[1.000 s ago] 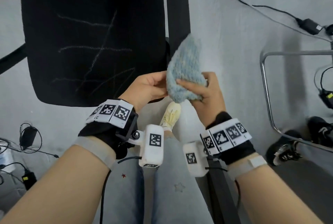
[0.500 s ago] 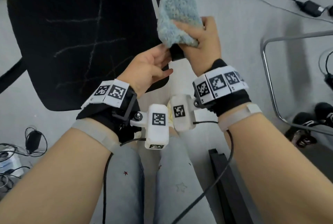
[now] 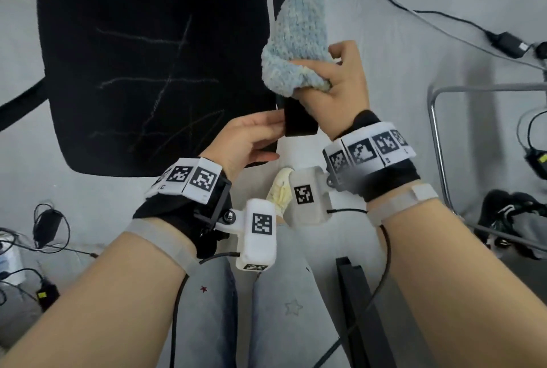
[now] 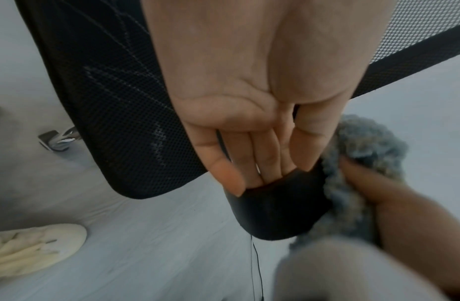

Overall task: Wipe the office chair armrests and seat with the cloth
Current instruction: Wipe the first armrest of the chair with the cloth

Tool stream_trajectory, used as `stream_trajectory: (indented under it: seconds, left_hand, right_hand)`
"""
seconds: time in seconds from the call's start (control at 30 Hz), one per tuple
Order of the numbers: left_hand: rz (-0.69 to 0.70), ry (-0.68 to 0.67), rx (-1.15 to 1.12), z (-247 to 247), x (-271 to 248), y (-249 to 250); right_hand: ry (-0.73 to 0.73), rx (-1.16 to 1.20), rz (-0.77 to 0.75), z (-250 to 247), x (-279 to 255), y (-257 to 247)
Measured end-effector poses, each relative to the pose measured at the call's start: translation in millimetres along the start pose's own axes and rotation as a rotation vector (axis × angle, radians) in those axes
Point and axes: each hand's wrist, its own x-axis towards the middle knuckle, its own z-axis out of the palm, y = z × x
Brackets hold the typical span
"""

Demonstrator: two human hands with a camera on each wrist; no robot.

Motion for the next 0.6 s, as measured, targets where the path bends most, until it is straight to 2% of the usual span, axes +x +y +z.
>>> stream_trajectory:
  seconds: [0.1,0.2,0.4,0.53,0.6]
  left_hand:
    - [-0.025,0.017,0.003,-3,1,2]
    - [-0.053,-0.002,0.004,-2,0,10]
    - [-0.066,-0.088,0.054,-3,2,17]
    - [-0.088,-0.151,0.037,-5,0,14]
    - [-0.094,-0.164,0.026,-9,-3,16]
  right_hand:
    - [0.009,-0.048,0.026,1,41,-18]
    - [0.036,-0.018,0.032,7,50,-23]
    - [0.046,-0.021,-0.010,9,-48,17]
    - [0.057,0.059,0.149,11,-92,27]
    - [0.102,0.098,0.159,15,-96,15]
